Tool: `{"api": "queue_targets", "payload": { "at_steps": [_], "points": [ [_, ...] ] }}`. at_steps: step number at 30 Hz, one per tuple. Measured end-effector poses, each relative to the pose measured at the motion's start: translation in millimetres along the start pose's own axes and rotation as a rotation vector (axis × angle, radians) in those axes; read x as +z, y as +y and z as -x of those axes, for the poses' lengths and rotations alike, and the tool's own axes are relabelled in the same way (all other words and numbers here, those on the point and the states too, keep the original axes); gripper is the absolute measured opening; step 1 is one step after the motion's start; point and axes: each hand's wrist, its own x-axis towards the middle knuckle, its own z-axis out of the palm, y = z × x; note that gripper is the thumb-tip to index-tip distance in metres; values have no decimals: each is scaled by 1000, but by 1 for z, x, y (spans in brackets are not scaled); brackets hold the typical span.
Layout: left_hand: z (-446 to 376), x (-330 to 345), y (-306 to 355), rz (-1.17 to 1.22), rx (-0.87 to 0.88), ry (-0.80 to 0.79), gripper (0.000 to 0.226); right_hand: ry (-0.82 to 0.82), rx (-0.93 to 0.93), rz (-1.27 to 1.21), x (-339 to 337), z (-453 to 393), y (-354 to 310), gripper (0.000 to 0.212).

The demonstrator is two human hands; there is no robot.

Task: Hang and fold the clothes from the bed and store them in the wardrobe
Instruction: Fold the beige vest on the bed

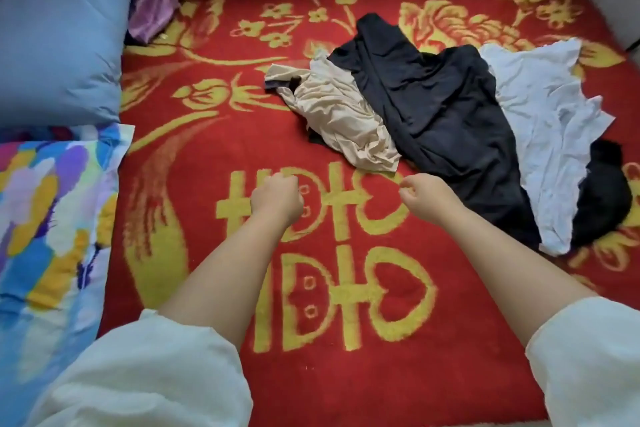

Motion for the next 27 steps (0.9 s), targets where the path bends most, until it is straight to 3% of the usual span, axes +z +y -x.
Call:
{"api": "queue_targets", "payload": {
  "at_steps": [6, 11, 14, 17, 22, 27],
  "points": [
    [-54, 124, -5, 116, -46, -149, 52, -77, 36, -16, 85, -82, 26, 41],
    [-68, 194, -5, 21, -29, -285, 73, 113, 131, -152, 118, -141, 37, 46],
    [-67, 215, -8, 21, -22, -248, 71, 167, 164, -232, 121, -176, 37, 54],
    [-69, 225, -10, 9, -29, -179, 70, 151, 216, -121, 124, -196, 38, 55],
    [-71, 233, -9, -19, -25, -130, 93, 63, 120, -313, 125, -186, 39, 21],
    [-69, 232, -9, 37, -29, -148, 86, -100, -38, -334, 151, -102, 55, 29]
  ]
}}
